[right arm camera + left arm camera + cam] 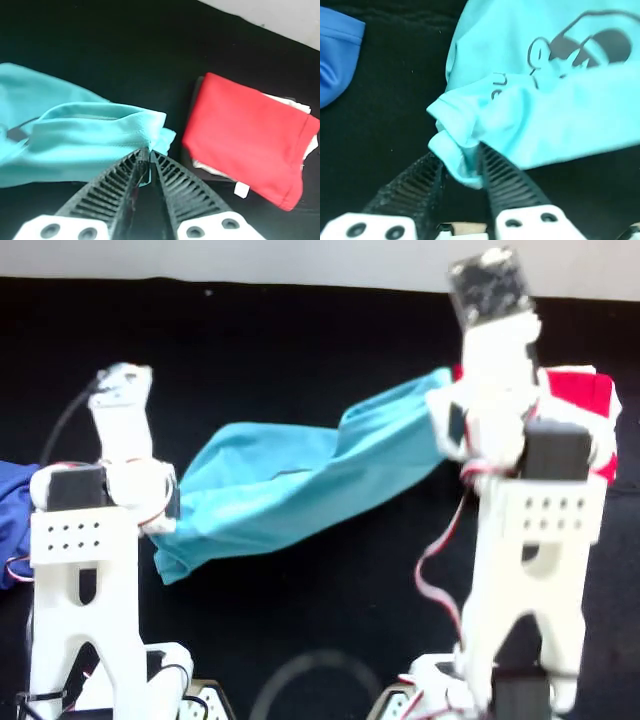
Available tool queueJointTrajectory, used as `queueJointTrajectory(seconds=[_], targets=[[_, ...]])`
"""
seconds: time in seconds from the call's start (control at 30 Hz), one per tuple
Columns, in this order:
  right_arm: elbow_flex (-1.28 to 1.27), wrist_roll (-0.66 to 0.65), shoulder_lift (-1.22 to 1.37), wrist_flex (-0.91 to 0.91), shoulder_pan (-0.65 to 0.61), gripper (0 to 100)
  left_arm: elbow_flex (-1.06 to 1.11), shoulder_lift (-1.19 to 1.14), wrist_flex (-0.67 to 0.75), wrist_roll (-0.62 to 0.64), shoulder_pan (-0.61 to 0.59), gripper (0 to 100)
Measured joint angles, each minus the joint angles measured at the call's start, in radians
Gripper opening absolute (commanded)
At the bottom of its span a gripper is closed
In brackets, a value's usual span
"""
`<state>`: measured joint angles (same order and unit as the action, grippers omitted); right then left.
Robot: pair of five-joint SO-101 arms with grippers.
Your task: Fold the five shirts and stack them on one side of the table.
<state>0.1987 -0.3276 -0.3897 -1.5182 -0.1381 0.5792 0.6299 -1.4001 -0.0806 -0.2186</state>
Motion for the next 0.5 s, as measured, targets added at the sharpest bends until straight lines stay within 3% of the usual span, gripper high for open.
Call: queueJointTrajectory(seconds=[0.13, 0.33, 0.5], targets=[[-0.281, 0.000, -0.163, 0.098, -0.009, 0.7, 0.117, 0.000, 0.051, -0.075, 0.000, 17], [-0.717, 0.000, -0.371, 0.258, -0.006, 0.7, 0.296, 0.000, 0.157, -0.084, 0.000, 17], [-0.934, 0.000, -0.466, 0.345, 0.077, 0.7, 0.284, 0.000, 0.161, -0.084, -0.014, 17]])
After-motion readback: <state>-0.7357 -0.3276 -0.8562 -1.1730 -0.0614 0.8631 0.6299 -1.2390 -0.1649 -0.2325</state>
